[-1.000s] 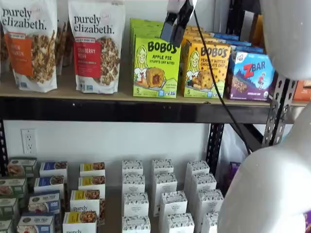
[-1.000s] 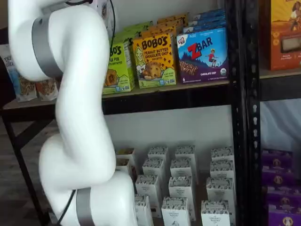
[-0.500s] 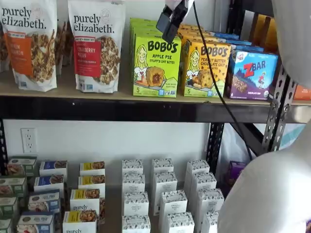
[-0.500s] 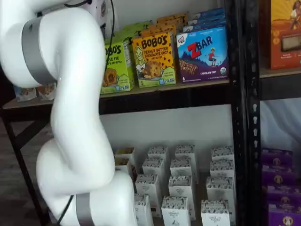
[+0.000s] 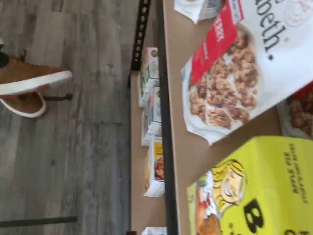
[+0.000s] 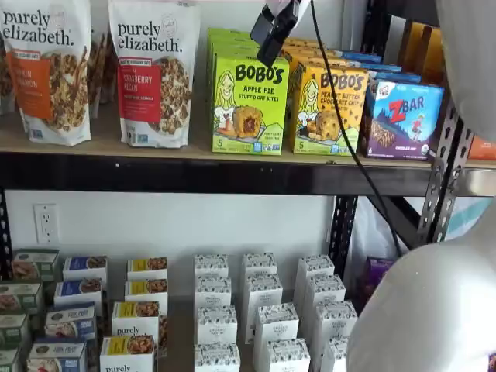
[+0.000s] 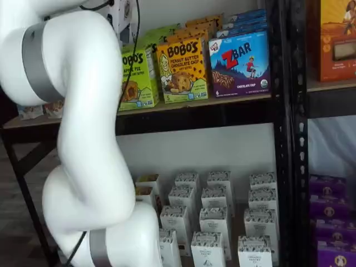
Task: Pick the green box on the top shelf, the fourth from the left
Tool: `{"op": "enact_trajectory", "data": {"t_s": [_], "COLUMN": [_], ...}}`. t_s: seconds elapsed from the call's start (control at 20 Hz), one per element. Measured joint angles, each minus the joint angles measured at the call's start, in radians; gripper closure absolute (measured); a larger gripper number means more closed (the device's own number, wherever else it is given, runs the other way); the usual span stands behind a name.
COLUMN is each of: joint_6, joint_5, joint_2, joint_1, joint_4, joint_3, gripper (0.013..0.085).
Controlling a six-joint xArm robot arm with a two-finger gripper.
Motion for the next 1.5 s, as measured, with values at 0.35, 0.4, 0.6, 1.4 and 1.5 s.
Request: {"op": "enact_trajectory", "data": {"t_s": [0.35,0.4,0.6,1.4,1.5], "joint_6": [-0.037,-0.041,-0.055,-0.061,-0.058], "joint_5": [-0.034,-0.033,-0.033,-0.009,-0.002], "joint_2": [0.044,0.053,0.083,0.144,0.15], "joint_1": [-0.03,-0.033,-0.041,-0.026,-0.02], "joint_4": [-0.005,-0.008,-0.02,-0.109,-0.123], "joint_3": [-0.022,-0.029,-0.048,-0.083,-0.086], "gripper": [0.013,0.013,0.013,0.013,0.013]}}
